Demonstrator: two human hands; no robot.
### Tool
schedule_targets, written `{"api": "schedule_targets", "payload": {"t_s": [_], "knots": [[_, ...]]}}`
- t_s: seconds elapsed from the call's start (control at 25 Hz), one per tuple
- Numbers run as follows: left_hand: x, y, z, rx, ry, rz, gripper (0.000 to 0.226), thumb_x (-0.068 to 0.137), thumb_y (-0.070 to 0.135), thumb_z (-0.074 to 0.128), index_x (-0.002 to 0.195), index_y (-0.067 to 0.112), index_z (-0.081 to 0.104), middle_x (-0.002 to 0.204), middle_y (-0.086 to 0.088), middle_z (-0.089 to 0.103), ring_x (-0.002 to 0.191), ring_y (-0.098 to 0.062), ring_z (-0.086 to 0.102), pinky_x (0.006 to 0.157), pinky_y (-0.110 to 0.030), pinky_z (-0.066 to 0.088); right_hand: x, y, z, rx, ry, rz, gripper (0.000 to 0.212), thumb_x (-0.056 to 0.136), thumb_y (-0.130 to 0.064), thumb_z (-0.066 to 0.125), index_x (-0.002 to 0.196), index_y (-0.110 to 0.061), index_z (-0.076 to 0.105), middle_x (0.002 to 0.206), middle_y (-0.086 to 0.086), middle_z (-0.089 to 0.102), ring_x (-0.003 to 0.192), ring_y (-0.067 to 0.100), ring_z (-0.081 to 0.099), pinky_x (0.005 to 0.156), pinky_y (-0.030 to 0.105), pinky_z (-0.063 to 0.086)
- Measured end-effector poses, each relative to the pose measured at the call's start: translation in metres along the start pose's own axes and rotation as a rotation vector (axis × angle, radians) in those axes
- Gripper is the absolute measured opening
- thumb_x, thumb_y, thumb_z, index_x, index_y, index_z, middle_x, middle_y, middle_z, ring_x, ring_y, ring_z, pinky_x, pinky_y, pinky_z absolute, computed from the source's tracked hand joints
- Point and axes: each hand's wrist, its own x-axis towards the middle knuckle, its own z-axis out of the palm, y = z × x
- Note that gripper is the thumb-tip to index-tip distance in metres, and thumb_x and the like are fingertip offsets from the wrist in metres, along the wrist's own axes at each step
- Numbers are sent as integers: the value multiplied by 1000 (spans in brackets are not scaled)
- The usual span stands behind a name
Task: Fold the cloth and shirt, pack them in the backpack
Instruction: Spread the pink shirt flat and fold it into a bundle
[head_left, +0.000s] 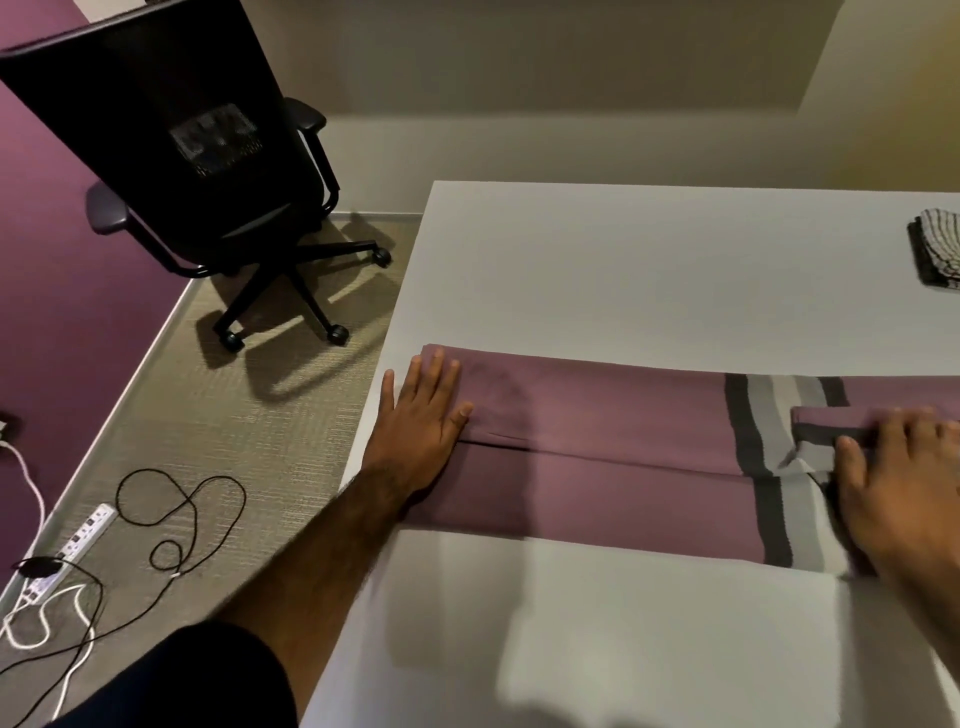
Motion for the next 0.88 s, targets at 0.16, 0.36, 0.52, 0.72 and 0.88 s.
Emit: {"api": "schedule_targets", "payload": {"t_s": [0.16, 0.36, 0.52, 0.72, 0.88], "knots": [[-26, -19, -6, -126, 75, -10, 64, 104, 52, -4, 163, 29, -5, 170, 7, -15, 155, -11, -20, 126, -47, -11, -66, -159, 7, 72, 1, -292, 66, 101, -50, 27, 153, -9, 33, 162, 19, 28, 151, 36, 21, 121, 62, 12], [-52, -49, -15, -278, 142, -26, 59, 107, 37, 9, 164, 27, -4, 171, 10, -13, 157, -11, -14, 126, -52, -8, -130, -331, 49, 49, -265, -560, 83, 100, -66, 10, 161, -11, -3, 168, 13, -11, 154, 30, -13, 123, 57, -5], [-56, -68, -18, -298, 185, -35, 59, 108, 38, 9, 164, 23, -1, 171, 8, -11, 157, -12, -13, 126, -49, -10, -142, -375, 64, 14, -341, -534, 95, 96, -74, 8, 158, -6, -12, 166, 17, -17, 153, 34, -17, 122, 58, -7], [-52, -67, -16, -333, 191, -35, 60, 108, 41, 6, 164, 20, -4, 171, 6, -15, 157, -12, -15, 126, -46, -13, -145, -397, 67, -67, -355, -459, 107, 87, -81, -1, 156, 0, -12, 164, 23, -17, 153, 40, -16, 119, 62, -6], [-49, -67, -13, -335, 196, -41, 61, 108, 42, 7, 163, 19, -6, 171, 5, -16, 157, -12, -15, 126, -47, -11, -145, -405, 72, -76, -328, -450, 92, 98, -68, 8, 156, 1, -12, 165, 25, -12, 153, 40, -14, 120, 62, -8]]}}
